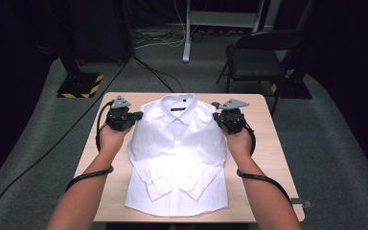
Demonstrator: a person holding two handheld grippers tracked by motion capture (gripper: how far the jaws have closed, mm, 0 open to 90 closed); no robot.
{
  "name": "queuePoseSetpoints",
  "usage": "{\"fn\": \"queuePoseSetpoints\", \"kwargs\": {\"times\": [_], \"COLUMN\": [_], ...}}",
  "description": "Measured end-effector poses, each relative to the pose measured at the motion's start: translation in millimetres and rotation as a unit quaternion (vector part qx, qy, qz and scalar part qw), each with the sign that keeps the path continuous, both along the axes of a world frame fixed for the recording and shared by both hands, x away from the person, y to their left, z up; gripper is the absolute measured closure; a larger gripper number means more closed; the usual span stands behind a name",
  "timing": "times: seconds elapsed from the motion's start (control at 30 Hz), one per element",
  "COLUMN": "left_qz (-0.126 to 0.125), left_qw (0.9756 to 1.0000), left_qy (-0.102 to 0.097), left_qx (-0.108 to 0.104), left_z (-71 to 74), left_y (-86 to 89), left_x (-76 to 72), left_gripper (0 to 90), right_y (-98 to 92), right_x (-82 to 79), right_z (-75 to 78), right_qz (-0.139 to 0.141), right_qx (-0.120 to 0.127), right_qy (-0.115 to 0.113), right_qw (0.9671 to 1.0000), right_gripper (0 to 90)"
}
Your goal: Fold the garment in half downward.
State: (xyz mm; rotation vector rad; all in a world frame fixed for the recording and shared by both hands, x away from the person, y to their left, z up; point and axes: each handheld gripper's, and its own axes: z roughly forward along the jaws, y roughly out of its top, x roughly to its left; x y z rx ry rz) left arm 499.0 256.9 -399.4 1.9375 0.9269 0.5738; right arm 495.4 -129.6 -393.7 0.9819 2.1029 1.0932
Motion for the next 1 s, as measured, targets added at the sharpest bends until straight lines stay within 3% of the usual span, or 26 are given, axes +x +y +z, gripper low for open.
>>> {"fn": "queuePoseSetpoints", "kwargs": {"times": [0.3, 0.57, 1.0], "left_qz": [-0.002, 0.008, 0.015], "left_qw": [1.0, 0.9999, 0.9999], "left_qy": [-0.006, 0.0, 0.004], "left_qx": [-0.003, 0.007, 0.004], "left_z": [-0.6, 2.7, 7.8], "left_y": [1.5, 0.1, -0.8], "left_x": [-7.8, 2.8, 14.1], "left_gripper": [88.5, 88.6, 88.6], "right_y": [-1.5, 0.1, 3.4], "right_x": [-11.4, -1.0, 11.7], "right_z": [-0.2, 0.4, 7.4], "right_qz": [0.011, -0.001, -0.012], "right_qx": [-0.003, -0.008, -0.013], "right_qy": [-0.008, 0.0, 0.001], "right_qw": [0.9999, 1.0, 0.9998], "right_gripper": [88.6, 88.6, 88.7]}}
